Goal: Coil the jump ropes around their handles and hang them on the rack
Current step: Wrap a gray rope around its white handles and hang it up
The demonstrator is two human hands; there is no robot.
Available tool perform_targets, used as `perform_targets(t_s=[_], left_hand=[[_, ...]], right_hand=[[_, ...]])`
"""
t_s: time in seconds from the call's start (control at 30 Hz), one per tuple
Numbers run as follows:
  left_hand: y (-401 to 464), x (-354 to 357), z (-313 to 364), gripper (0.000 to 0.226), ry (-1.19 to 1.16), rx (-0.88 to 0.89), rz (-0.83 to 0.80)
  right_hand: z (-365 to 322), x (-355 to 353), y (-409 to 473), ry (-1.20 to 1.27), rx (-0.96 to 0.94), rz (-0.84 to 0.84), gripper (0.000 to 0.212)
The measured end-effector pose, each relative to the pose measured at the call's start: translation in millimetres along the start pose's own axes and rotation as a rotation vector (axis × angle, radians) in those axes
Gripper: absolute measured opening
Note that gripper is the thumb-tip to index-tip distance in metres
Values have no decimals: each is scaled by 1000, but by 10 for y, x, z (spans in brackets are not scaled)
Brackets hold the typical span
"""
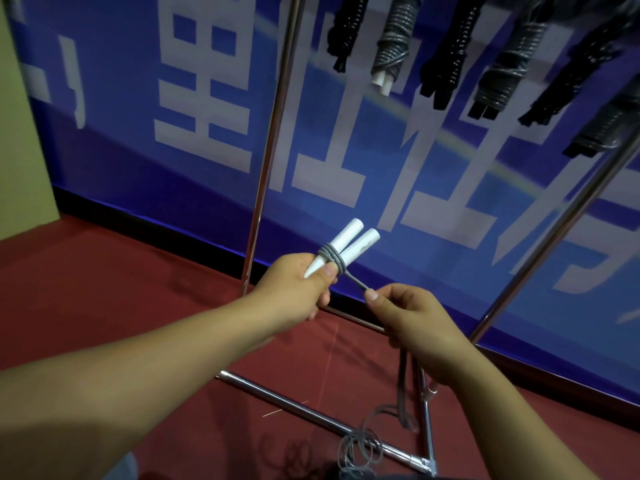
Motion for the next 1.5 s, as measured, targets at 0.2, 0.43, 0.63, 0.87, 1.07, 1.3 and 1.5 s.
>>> perform_targets(t_s=[0.2, 0.43, 0.63, 0.87, 1.07, 1.3, 1.5], left_hand=[[72, -138, -72, 26, 71, -8, 51], [85, -214, -134, 32, 186, -5, 59], [36, -101, -218, 26, 355, -30, -67], [-64, 152, -312, 31, 667, -20, -292], [-195, 331, -308, 29, 797, -3, -442], [-257, 393, -302, 28, 832, -2, -487], [-225, 332, -346, 33, 779, -86, -449]], right_hand=[[-148, -86, -84, -196, -61, 129, 31], [-563, 1, -321, -518, -343, 281, 16], [-599, 50, -329, -575, -438, 279, 16], [-544, 48, -285, -619, -454, 254, 18], [-477, 77, -260, -669, -479, 193, 22], [-380, 155, -209, -576, -397, 149, 24], [-385, 189, -196, -447, -325, 111, 28]])
Point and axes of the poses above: each hand's wrist, its own y-axis towards the middle knuckle, its own x-axis out of the palm, z = x × y, the point moved 10 cm from there along y, towards the middle knuckle, and after that the axes turned 6 degrees about -y, right-handed, at the moved point
